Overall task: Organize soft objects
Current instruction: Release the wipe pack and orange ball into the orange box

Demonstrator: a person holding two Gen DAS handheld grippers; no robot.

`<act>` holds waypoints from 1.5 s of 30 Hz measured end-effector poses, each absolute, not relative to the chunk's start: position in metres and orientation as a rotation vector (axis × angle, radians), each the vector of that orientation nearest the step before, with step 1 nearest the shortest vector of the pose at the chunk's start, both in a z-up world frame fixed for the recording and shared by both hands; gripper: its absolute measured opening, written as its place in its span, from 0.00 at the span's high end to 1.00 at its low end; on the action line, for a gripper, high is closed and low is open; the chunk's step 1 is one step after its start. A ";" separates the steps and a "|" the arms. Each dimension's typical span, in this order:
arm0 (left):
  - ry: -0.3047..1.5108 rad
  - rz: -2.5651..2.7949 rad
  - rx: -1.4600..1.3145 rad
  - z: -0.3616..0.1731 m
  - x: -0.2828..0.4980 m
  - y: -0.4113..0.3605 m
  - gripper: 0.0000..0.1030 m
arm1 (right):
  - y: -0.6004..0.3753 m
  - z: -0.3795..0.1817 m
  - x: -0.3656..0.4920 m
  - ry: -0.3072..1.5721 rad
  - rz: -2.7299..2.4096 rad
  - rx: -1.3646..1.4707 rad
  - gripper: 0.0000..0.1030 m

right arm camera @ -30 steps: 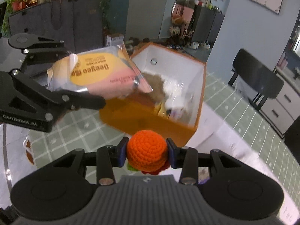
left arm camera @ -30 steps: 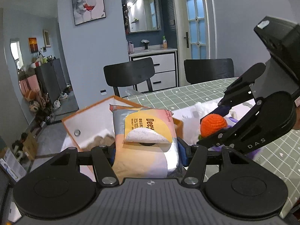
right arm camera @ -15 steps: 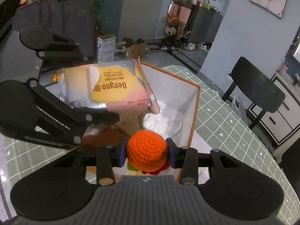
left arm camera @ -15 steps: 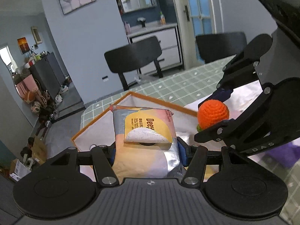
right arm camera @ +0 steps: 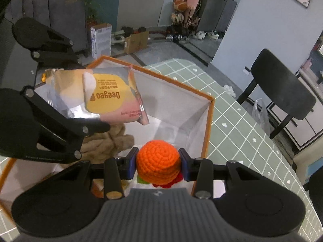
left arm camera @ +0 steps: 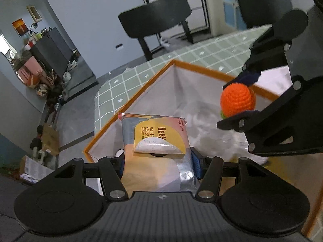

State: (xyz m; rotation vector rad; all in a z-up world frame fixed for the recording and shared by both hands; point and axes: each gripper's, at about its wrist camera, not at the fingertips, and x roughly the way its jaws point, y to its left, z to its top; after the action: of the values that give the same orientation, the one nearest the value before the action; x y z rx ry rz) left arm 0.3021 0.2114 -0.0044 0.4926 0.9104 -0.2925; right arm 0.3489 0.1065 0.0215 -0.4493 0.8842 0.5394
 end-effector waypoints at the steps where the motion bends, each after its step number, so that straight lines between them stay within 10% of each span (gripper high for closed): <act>1: 0.918 -0.287 0.509 -0.007 0.306 0.210 0.36 | 0.108 0.018 0.354 0.885 0.541 -0.457 0.59; 12: 0.993 -0.304 0.643 -0.028 0.316 0.203 0.32 | 0.124 -0.014 0.387 0.886 0.557 -0.534 0.58; 15: 0.995 -0.314 0.652 -0.030 0.316 0.201 0.29 | 0.125 -0.017 0.391 0.855 0.543 -0.533 0.43; 45: 0.893 -0.267 0.716 0.020 0.282 0.191 0.20 | 0.116 0.026 0.356 0.848 0.555 -0.503 0.42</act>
State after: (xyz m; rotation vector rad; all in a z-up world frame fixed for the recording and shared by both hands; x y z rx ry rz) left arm 0.2825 0.1909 0.0200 0.7159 0.8931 -0.2670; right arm 0.3564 0.1160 0.0263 -0.5032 0.8478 0.5546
